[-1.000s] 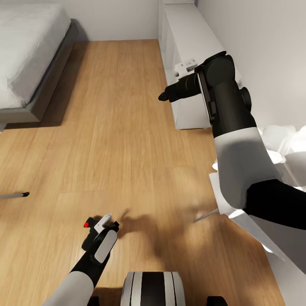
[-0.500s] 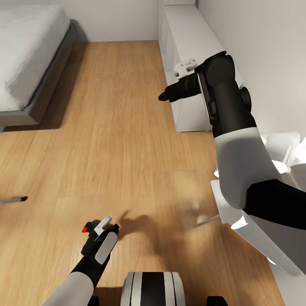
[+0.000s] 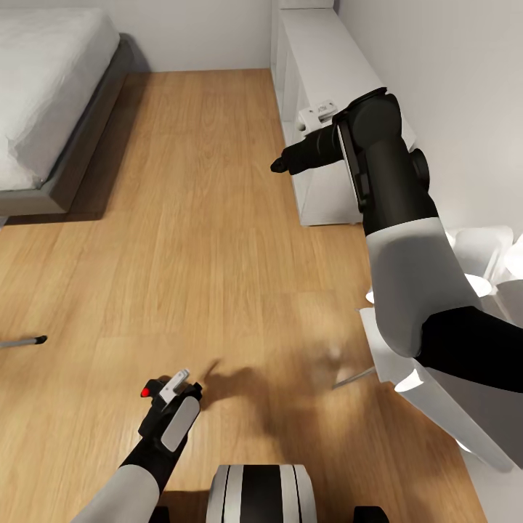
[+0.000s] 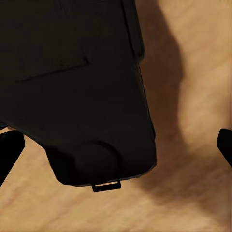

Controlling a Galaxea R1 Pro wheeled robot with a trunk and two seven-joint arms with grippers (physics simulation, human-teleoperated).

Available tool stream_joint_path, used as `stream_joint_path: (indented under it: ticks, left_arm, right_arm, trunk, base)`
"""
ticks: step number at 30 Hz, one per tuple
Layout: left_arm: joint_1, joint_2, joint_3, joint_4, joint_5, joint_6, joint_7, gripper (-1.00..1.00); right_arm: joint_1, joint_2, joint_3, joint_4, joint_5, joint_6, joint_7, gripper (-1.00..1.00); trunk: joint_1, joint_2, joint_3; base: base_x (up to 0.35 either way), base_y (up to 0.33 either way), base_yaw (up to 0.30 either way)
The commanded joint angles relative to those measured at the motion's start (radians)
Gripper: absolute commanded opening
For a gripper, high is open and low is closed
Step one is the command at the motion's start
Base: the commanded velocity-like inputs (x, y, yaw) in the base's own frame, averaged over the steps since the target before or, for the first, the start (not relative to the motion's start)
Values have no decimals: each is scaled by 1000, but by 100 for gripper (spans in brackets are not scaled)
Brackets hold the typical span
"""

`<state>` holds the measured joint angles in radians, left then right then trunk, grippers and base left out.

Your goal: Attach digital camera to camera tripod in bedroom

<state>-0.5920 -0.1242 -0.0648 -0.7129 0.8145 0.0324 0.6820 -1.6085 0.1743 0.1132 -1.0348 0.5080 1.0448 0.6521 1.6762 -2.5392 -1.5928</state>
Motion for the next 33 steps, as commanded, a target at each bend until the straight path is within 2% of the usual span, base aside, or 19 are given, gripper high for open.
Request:
stream_joint_path:
  ticks: [1,3,4,9,26,30,33]
  left_arm:
    - [0,1,-3,-1,11,-7,7,100]
    - [0,1,-3,0,18,-16,7,100]
    - [0,1,-3,1,22,-19,7,-100]
    - [0,3,-3,11,37,-29,7,-100]
    - [0,6,-3,5,40,-31,8,-100]
    - [0,4,-3,-30,36,-31,10,-100]
    - [0,2,-6,-102,28,-29,23,-100]
  right_arm:
    - [-1,0,0,-1,10,2,9,100]
    - [-1,0,0,-1,10,2,9,100]
    - [-1,0,0,-1,10,2,9,100]
    - [-1,0,0,-1,10,2,9,100]
    - [-1,0,0,-1,12,2,9,100]
    - [-1,0,0,-1,12,2,9,100]
    - [-1,0,0,-1,12,2,9,100]
  trunk:
    - [0,0,-1]
    - [0,0,-1]
    - [0,0,-1]
    - [0,0,-1]
    - [0,0,-1]
    - [0,0,-1]
    - [0,0,-1]
  base:
    - [0,0,0]
    - [0,0,0]
    - [0,0,0]
    - [0,0,0]
    - [0,0,0]
    - [0,0,0]
    - [0,0,0]
